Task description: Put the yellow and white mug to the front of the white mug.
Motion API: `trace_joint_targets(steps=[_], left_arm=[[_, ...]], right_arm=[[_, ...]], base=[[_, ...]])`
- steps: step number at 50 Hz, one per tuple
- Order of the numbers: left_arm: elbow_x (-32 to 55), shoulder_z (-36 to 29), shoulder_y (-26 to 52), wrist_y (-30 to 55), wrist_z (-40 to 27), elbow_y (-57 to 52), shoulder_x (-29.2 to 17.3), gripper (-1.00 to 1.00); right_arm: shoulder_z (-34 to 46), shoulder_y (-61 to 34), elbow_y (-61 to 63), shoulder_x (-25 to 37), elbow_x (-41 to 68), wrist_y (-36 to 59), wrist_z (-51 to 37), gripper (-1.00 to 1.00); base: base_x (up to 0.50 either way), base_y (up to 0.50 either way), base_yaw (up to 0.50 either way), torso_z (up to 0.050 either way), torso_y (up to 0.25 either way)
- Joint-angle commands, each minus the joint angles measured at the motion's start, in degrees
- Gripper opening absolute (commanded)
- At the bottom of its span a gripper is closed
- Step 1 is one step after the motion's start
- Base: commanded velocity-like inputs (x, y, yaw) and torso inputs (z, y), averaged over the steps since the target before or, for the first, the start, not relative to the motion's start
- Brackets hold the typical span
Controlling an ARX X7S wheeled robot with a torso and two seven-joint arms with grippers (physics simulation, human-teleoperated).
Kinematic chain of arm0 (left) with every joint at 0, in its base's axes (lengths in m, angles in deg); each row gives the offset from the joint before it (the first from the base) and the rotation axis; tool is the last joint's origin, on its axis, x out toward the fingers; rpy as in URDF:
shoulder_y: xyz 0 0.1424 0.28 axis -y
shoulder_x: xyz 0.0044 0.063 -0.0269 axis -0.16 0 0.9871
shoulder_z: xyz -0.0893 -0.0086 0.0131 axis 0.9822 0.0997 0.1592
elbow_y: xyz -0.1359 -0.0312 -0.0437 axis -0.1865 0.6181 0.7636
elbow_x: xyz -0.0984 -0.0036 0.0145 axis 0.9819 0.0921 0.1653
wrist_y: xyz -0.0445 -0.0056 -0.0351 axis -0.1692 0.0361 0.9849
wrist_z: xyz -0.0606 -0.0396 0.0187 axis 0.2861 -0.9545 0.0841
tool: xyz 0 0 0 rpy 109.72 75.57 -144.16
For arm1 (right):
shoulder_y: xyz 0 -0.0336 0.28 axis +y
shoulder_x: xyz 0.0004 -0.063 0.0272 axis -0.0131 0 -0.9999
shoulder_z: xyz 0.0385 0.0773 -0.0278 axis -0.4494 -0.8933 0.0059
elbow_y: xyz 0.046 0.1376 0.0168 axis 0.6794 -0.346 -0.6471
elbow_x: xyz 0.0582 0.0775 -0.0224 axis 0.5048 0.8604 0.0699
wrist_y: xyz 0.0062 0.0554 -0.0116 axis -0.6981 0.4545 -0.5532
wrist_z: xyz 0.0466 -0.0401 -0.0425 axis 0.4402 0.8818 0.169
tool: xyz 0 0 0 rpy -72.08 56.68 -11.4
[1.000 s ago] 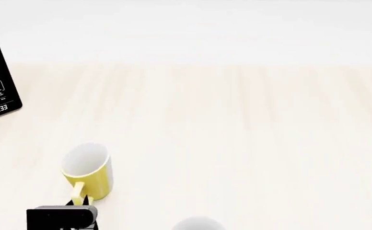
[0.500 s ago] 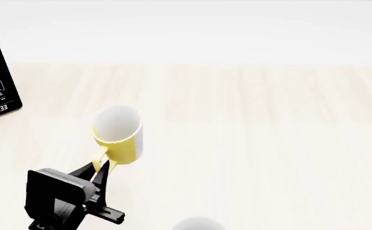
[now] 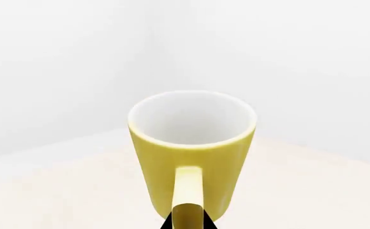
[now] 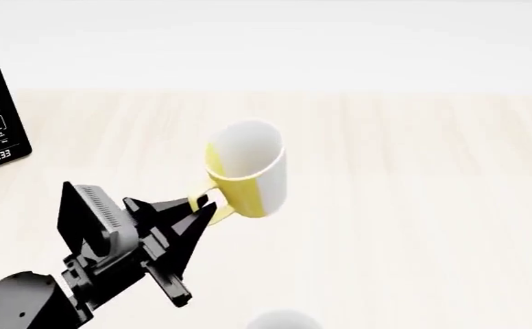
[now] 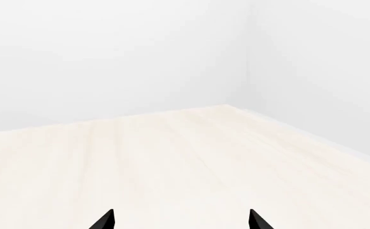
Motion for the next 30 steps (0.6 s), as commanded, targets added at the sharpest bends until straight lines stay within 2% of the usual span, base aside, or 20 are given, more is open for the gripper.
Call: trace_joint_targets(steps=[1, 13, 30], left_arm=[[2.0, -1.6, 0.9, 2.4, 3.6, -3.9, -0.7, -1.00], [1.7, -3.5, -0.1, 3.1, 4.1, -7.4, -0.7, -1.00], [0.7, -4.0, 0.8, 1.7, 3.4, -5.0, 0.2, -1.00]], right_arm=[[0.1, 0.2, 0.2, 0.3, 0.2, -0.2, -0.2, 1.00], [0.4, 0.4, 0.6, 0.6, 0.5, -0.2, -0.4, 1.00], [0.7, 0.5, 0.9, 0.9, 0.7, -0.2, -0.8, 1.00]], base=[[0.00, 0.00, 0.00, 0.000, 0.000], [0.00, 0.00, 0.00, 0.000, 0.000], [0.00, 0.00, 0.00, 0.000, 0.001]])
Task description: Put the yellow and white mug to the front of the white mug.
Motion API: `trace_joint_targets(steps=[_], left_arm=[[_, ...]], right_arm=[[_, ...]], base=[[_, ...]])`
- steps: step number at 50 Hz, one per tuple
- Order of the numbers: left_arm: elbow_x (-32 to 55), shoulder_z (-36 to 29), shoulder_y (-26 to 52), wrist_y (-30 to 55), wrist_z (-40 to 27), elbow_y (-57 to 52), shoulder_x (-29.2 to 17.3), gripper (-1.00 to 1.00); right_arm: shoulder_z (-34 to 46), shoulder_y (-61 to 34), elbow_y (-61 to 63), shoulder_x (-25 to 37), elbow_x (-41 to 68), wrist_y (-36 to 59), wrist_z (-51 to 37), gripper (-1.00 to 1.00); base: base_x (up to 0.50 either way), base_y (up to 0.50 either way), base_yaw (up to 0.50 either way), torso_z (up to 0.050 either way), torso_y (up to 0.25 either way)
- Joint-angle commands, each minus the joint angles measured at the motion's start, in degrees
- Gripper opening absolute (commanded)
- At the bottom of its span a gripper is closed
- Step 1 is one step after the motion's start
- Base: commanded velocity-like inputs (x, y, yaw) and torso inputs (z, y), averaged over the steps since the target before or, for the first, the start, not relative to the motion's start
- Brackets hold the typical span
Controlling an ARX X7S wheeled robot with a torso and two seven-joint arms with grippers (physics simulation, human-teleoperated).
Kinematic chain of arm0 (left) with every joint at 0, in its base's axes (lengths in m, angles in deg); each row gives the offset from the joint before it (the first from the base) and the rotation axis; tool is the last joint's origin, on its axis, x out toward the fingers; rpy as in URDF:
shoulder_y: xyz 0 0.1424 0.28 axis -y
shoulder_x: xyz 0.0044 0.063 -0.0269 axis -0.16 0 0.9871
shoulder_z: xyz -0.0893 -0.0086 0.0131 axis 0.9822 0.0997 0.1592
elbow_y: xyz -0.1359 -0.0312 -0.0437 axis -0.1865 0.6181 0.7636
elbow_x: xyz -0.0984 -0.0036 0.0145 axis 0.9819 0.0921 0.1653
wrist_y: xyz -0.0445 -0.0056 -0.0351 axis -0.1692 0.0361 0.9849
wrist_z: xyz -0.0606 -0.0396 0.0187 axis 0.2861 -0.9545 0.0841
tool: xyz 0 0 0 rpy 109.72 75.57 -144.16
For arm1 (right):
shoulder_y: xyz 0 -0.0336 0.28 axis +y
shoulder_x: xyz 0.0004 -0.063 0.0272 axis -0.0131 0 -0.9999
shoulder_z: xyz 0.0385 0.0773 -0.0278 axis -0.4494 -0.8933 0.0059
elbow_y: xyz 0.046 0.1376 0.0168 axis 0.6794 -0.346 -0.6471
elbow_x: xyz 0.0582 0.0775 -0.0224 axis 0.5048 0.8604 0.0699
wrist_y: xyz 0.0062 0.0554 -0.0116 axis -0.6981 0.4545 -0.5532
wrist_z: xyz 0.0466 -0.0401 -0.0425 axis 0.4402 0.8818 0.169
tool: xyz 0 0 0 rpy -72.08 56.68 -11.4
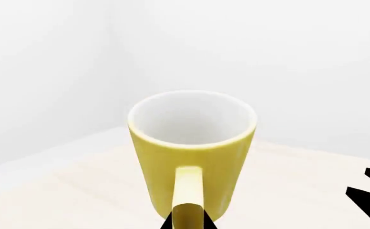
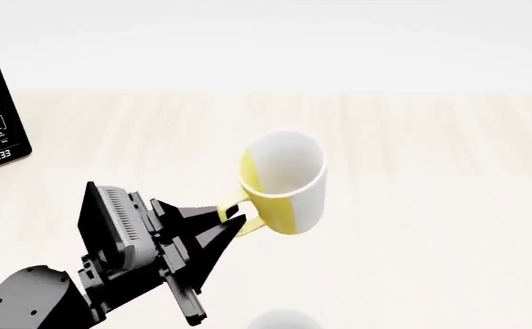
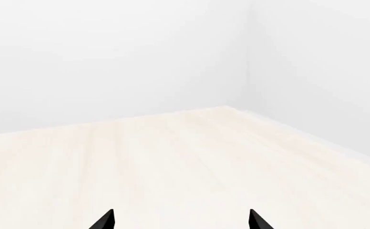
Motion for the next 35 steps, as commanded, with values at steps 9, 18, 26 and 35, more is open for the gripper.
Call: trace_joint_targets(steps=[9, 18, 26, 35], left_arm=[[-3.7, -1.6, 1.2, -4.9, -0.8, 5.8, 1.2, -1.00], [-5.2, -2.0, 2.5, -10.9, 1.4, 15.6, 3.1, -1.00], [-5.8, -2.3, 2.5, -14.6, 2.9, 20.7, 4.1, -1.00], [-6.9, -2.7, 3.1, -20.3, 4.1, 28.1, 5.9, -1.00]], right_arm=[[0.5, 0.2, 0.4, 0.4, 0.2, -0.1, -0.3, 1.00], [0.8, 0.1, 0.4, 0.5, 0.2, 0.0, -0.6, 1.00], [0.9, 0.1, 0.4, 0.7, 0.2, 0.0, -0.8, 1.00], [1.2, 0.0, 0.4, 0.8, 0.4, -0.1, -0.9, 1.00]], base=[[0.00, 0.00, 0.00, 0.000, 0.000], [0.00, 0.00, 0.00, 0.000, 0.000], [0.00, 0.00, 0.00, 0.000, 0.000], [0.00, 0.00, 0.00, 0.000, 0.001]])
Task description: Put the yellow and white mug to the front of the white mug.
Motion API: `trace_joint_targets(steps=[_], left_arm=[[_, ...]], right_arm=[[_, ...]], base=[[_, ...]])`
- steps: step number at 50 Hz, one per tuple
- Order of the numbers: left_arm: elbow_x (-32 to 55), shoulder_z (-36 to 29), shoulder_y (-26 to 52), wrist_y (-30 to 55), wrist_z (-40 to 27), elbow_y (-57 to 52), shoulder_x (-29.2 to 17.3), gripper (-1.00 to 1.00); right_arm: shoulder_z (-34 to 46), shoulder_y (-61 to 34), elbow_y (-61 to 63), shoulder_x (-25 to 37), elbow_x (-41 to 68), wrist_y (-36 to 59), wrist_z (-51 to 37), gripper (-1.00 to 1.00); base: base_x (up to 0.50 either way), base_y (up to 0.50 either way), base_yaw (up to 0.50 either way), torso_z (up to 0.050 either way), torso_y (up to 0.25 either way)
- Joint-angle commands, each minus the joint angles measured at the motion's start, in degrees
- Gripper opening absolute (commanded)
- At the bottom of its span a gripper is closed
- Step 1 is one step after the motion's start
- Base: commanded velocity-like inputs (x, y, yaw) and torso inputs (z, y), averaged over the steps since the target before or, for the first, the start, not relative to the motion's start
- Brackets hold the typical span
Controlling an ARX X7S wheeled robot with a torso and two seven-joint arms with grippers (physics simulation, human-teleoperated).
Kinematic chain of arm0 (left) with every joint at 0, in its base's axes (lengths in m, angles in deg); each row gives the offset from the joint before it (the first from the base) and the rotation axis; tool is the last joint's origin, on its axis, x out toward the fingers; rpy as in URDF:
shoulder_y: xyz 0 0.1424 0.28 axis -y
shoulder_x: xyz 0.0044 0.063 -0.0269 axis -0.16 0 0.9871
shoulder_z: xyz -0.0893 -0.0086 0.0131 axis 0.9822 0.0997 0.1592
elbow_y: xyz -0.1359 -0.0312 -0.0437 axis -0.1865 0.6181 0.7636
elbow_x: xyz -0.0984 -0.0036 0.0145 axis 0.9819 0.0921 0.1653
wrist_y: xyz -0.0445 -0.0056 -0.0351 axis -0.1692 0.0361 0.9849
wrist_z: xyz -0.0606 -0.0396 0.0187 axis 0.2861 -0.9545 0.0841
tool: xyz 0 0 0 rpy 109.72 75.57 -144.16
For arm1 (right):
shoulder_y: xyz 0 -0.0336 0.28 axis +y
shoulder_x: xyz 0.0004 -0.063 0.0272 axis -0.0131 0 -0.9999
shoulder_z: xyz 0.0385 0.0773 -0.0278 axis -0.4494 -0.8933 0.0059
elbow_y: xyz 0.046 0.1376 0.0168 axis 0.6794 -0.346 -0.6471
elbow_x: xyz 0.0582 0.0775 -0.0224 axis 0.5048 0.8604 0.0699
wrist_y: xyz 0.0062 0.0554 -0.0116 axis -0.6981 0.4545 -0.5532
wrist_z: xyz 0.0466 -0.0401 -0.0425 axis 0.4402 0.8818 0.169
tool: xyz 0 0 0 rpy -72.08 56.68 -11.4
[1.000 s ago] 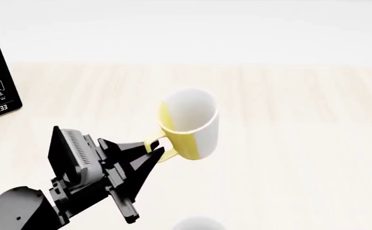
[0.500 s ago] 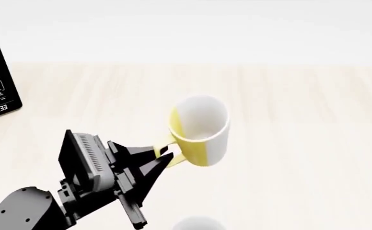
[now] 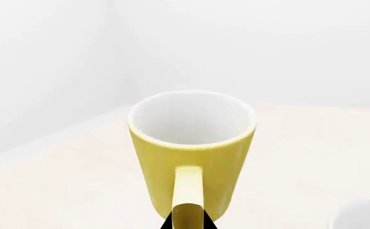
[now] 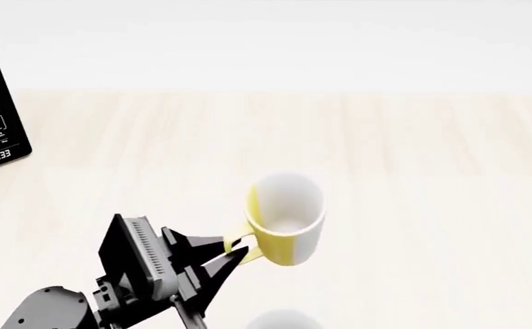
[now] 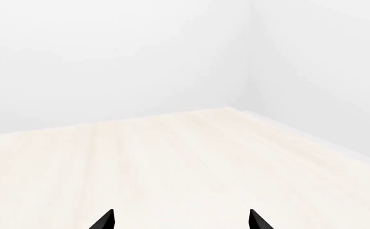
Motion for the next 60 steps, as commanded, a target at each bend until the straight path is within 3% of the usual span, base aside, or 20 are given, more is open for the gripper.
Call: trace_joint_targets(steps=[1, 13, 29, 47, 60], left_arm=[[-0.5, 0.1, 0.9, -6.5, 1.9, 8.8, 2.1, -1.00], [0.3, 1.3, 3.4, -15.4, 5.3, 23.7, 5.9, -1.00], [-3.0, 6.7, 2.5, -14.4, 6.7, 24.2, 6.1, -1.00], [-13.0, 16.0, 0.4, -14.0, 6.9, 24.3, 6.8, -1.00], [-15.5, 16.1, -0.7, -14.8, 5.9, 24.3, 7.1, -1.00]], right_arm=[[0.3, -0.1, -0.1, 0.2, 0.1, 0.0, -0.2, 1.00], [0.7, -0.3, -0.4, 0.3, 0.0, -0.1, -0.4, 1.00], [1.1, -0.1, 0.1, 0.6, 0.2, -0.3, -0.6, 1.00], [1.4, 0.2, 0.7, 1.0, 0.5, -0.4, -0.9, 1.00], [1.5, 0.4, 0.9, 1.2, 0.6, -0.5, -1.2, 1.00]], base=[[0.00, 0.00, 0.00, 0.000, 0.000], [0.00, 0.00, 0.00, 0.000, 0.000], [0.00, 0.00, 0.00, 0.000, 0.001], [0.00, 0.00, 0.00, 0.000, 0.000], [0.00, 0.00, 0.00, 0.000, 0.001]])
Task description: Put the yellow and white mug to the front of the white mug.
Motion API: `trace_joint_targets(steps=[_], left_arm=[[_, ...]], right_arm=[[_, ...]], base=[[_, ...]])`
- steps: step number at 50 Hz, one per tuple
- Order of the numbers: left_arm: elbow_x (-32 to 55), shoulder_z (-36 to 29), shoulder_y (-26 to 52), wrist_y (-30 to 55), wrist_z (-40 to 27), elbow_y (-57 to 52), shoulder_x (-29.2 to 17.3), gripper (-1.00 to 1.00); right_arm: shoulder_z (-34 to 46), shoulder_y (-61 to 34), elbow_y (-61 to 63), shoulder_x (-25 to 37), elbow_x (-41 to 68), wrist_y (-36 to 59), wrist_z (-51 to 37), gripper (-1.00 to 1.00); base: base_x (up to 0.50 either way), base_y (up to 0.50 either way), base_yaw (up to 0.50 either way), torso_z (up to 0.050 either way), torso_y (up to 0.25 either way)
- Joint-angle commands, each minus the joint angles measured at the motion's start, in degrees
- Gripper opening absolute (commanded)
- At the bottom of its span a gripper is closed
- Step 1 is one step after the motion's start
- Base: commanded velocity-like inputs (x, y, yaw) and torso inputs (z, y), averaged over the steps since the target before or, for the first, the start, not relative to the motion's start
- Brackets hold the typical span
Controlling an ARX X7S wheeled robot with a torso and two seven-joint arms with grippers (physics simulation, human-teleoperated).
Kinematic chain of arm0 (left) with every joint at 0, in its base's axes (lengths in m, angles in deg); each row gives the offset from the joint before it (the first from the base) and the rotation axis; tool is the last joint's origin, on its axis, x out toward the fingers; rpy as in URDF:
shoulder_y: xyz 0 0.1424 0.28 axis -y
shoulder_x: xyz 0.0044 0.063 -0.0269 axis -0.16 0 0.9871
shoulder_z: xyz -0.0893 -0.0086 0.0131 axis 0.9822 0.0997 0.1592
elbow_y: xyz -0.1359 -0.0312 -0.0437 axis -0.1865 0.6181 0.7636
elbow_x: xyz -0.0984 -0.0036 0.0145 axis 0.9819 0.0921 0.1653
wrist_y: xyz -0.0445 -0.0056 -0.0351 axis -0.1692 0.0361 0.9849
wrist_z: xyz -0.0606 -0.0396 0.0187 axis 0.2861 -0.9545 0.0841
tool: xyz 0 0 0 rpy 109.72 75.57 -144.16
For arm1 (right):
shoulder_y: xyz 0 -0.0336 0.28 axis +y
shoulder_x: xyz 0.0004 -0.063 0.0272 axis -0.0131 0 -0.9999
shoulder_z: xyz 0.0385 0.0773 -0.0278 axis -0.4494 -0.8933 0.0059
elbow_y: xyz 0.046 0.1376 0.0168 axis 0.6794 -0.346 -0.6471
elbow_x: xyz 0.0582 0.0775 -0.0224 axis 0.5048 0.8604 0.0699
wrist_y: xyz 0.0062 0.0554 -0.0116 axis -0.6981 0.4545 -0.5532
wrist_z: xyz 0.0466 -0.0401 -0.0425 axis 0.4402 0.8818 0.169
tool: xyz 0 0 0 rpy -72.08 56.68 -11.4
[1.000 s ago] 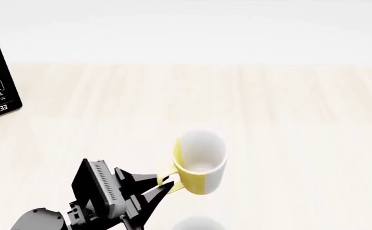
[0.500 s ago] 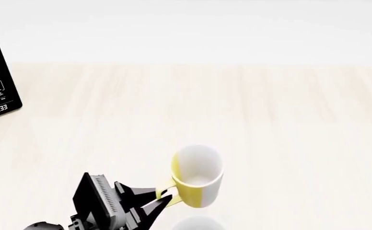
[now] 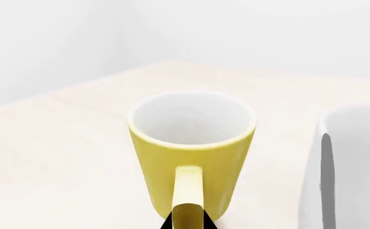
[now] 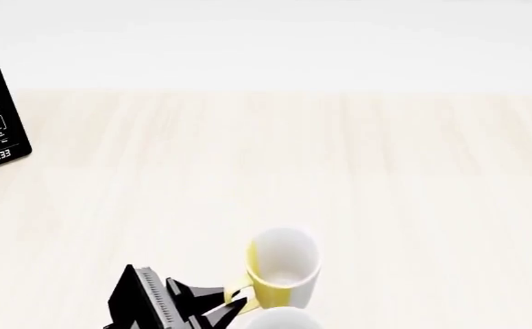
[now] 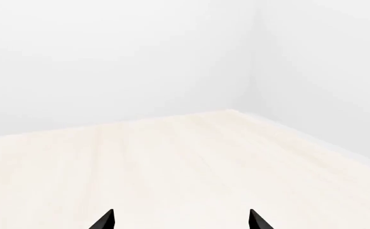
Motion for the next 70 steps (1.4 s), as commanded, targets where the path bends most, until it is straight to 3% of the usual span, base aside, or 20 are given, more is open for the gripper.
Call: trace_joint_targets(steps=[1, 41, 42, 59, 70], left_arm=[[-1.2, 1.6, -0.5, -0.3, -0.5, 0.0, 0.4, -1.00], [-2.7, 2.3, -1.2, -0.2, -3.1, 0.0, 0.3, -1.00], [-3.0, 2.4, -1.3, 0.0, -3.0, 0.0, 0.2, 1.00], [-2.5, 3.3, -1.2, -0.5, -3.2, 0.0, 0.3, 1.00], [1.1, 8.5, -0.8, -0.1, 2.9, 0.0, 0.3, 1.00]], right_arm=[[0.1, 0.2, 0.2, 0.2, 0.2, -0.2, -0.2, 1.00], [0.8, 0.4, 0.6, 0.9, 0.5, -0.4, -0.8, 1.00], [0.9, 0.3, 0.6, 0.9, 0.5, -0.4, -0.8, 1.00], [1.3, 0.0, 0.1, 1.1, 0.6, -0.5, -1.0, 1.00], [1.6, -0.3, -0.3, 1.2, 0.7, -0.5, -1.1, 1.00]], base=[[0.00, 0.00, 0.00, 0.000, 0.000], [0.00, 0.00, 0.00, 0.000, 0.000], [0.00, 0.00, 0.00, 0.000, 0.000], [0.00, 0.00, 0.00, 0.000, 0.000], [0.00, 0.00, 0.00, 0.000, 0.000]])
